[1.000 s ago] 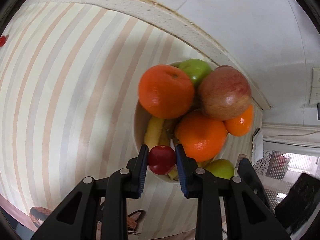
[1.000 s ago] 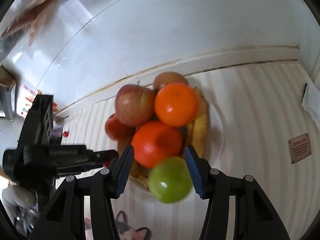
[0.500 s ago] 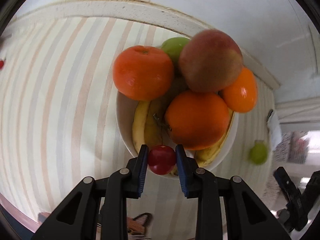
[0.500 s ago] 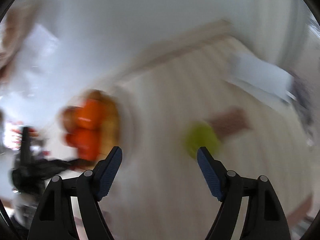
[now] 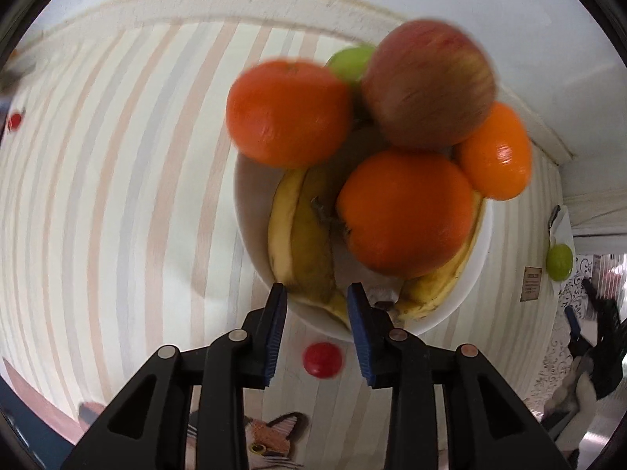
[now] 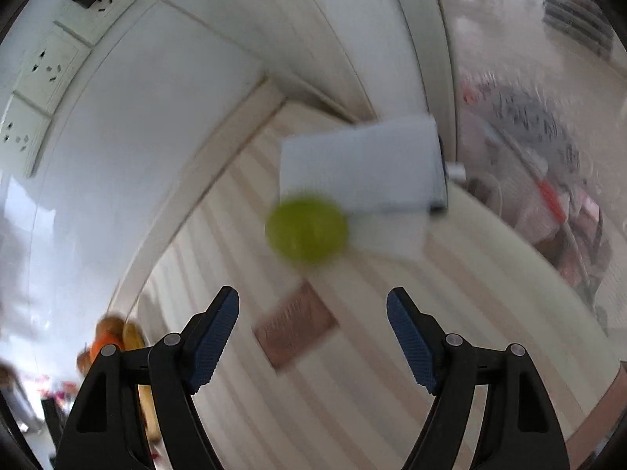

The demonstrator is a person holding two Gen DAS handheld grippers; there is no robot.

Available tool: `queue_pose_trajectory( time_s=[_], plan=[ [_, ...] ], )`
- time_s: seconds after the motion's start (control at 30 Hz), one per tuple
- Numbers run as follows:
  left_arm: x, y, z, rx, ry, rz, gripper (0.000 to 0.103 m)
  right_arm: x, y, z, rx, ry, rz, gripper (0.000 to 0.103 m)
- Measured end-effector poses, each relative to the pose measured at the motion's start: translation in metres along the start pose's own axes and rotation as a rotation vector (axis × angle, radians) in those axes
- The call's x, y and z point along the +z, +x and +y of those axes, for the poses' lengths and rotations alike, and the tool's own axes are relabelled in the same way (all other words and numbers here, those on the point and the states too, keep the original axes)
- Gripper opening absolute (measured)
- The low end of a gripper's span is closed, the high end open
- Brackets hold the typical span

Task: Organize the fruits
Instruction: 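Carry the cherry tomato and green fruit toward the fruit plate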

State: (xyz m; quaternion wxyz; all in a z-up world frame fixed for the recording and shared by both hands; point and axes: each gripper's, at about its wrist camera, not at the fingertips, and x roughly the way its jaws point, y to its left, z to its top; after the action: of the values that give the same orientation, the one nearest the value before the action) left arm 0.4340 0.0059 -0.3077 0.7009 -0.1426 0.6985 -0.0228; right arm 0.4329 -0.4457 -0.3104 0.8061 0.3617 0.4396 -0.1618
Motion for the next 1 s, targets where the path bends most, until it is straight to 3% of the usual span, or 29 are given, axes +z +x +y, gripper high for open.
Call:
queue_pose_trajectory(
  time_s=[0.17,0.33,0.47,0.6,0.63,0.73,0.83,1.0],
  plan=[
    [-0.001,0.0,0.0,0.013,-0.031,-0.001,0.032,0.026,0.031,0.032,-0.092,-0.111,0.034,0.081],
    [-0.002,-0.001,0.004,0.009,-0.049,0.019,0.032,0.008,0.072,0.057,-0.086,-0.254,0.187,0.08],
    [-0.012,-0.016,0.012,0.002,-0.057,0.007,0.032,-0.027,0.092,0.071,-0.098,-0.34,0.278,0.067],
    [-0.039,-0.034,0.021,0.024,-0.001,0.003,0.033,-0.073,0.079,0.085,-0.167,-0.509,0.249,0.063],
    [-0.047,-0.035,0.023,0.029,0.015,0.012,0.037,-0.085,0.074,0.087,-0.166,-0.549,0.24,0.062],
    [-0.077,-0.029,0.023,0.04,0.059,0.081,0.046,-0.117,0.056,0.089,-0.122,-0.606,0.251,0.062],
    [-0.107,-0.011,0.02,0.015,0.102,0.194,0.046,-0.15,0.044,0.094,-0.059,-0.626,0.319,0.062],
    [-0.122,0.02,0.012,-0.003,0.118,0.277,0.046,-0.198,0.017,0.107,0.004,-0.692,0.382,0.062]
  ],
)
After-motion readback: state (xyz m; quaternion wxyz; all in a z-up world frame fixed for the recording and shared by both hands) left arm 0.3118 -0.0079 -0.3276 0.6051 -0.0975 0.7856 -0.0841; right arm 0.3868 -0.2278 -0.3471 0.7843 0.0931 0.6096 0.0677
